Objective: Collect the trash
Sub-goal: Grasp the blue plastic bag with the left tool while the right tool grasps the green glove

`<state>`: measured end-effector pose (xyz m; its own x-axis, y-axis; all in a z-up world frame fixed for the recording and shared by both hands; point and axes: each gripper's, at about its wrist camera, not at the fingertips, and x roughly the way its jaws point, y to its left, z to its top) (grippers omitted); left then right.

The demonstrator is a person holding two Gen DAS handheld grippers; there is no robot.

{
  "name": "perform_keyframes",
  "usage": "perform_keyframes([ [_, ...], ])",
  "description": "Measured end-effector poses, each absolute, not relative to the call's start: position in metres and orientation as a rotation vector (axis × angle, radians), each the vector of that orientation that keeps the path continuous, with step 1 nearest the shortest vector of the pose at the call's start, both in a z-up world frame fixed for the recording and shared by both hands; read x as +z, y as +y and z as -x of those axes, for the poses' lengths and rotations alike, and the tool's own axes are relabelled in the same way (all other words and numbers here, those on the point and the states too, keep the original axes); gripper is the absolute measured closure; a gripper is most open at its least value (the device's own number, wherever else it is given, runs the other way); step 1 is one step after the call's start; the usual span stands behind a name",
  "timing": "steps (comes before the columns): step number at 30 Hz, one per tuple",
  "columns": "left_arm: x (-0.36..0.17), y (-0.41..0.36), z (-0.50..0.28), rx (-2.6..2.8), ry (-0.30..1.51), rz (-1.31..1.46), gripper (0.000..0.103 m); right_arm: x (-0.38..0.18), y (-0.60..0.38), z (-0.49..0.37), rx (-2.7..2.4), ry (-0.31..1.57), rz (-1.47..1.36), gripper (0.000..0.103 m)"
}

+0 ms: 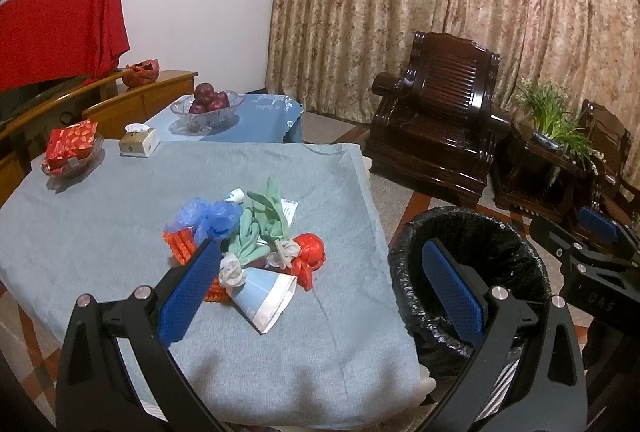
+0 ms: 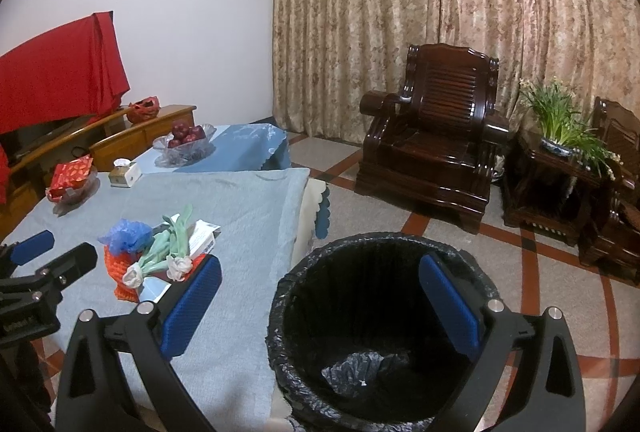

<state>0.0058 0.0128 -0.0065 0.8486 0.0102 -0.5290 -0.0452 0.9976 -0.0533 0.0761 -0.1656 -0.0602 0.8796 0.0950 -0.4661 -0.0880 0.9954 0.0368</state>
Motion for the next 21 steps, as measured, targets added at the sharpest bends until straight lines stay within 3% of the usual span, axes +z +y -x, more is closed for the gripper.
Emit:
perform_keyframes([
  [15, -0.060, 0.117, -0.037, 0.207, 0.581, 0.083, 0.005, -0.090, -0.098, -0.139, 0.271, 0.550, -0.015, 0.006],
  [21, -0.068, 0.137, -0.061, 0.216, 0.604, 0.093, 0.005, -0.106, -0.068, -0.180, 0.323, 0.610, -0.009, 0.019],
])
